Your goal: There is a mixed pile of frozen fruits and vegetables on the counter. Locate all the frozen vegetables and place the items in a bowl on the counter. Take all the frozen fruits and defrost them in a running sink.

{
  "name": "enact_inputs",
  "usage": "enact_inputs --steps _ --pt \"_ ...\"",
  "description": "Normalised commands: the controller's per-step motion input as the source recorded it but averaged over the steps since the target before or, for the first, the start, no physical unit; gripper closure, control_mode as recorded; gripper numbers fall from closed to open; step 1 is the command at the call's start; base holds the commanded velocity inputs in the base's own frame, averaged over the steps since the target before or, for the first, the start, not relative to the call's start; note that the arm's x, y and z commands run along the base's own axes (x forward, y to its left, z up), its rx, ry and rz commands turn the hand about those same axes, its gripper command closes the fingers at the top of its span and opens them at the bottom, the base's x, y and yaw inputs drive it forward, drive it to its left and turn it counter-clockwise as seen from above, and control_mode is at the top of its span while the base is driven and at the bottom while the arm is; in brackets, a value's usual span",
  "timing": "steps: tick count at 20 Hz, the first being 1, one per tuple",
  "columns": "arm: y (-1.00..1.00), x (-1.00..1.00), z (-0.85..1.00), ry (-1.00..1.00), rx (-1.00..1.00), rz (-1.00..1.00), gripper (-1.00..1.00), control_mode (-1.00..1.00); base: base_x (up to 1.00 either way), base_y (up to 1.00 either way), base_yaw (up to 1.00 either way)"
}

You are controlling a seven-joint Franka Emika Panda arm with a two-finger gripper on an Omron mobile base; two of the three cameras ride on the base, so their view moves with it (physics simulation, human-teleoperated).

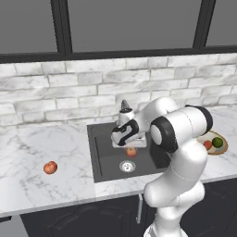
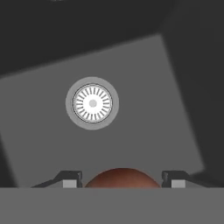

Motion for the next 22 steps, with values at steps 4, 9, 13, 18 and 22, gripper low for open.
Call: enact_inputs --steps 4,9,13,18,22 --pt "-0.16 0.21 -0.29 0.00 0.00 0.00 1.00 -1.00 0.00 0.00 0.00" --pt "-0.15 0.25 -0.24 0.00 0.00 0.00 1.00 -1.00 0.00 0.00 0.00" --pt "-0.11 0.25 -0.28 0.00 0.00 0.00 1.00 -1.00 0.00 0.00 0.00" --pt "-0.09 0.34 -0.28 -0.01 0.00 0.00 1.00 -1.00 0.00 0.00 0.00" --pt "-0.09 0.36 -0.25 0.00 -0.01 0.00 1.00 -1.00 0.00 0.00 0.00"
